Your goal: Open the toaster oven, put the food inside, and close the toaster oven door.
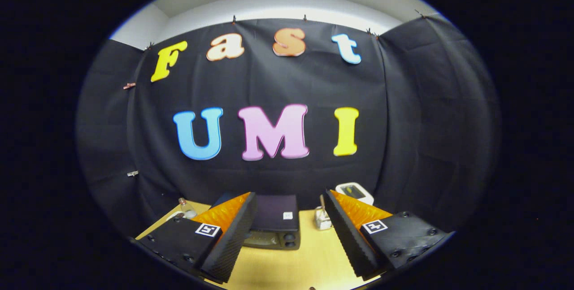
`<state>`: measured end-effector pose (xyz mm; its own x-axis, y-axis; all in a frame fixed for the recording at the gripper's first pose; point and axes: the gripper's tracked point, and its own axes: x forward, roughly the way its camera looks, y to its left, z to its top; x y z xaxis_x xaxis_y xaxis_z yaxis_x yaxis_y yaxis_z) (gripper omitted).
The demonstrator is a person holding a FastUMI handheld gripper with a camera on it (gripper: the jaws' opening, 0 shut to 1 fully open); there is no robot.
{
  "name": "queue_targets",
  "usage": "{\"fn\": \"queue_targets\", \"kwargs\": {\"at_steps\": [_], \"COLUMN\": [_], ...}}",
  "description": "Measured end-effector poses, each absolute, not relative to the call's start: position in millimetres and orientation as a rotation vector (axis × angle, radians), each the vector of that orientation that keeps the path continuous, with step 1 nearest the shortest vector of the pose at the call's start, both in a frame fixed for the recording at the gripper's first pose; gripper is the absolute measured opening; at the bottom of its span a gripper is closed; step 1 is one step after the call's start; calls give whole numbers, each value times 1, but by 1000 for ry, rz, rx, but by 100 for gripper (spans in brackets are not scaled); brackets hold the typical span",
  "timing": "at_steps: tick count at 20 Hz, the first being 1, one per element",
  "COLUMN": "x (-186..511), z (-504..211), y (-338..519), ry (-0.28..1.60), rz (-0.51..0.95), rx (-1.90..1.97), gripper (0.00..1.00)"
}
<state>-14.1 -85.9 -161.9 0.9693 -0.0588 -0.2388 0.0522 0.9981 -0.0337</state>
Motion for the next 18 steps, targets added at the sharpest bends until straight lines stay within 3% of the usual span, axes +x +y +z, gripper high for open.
{"fn": "queue_targets", "kwargs": {"at_steps": [9, 18], "x": [-48, -45], "z": [-36, -37], "y": [-120, -149], "ry": [121, 148], "rz": [19, 68], "rx": [-1, 7], "gripper": [98, 98]}}
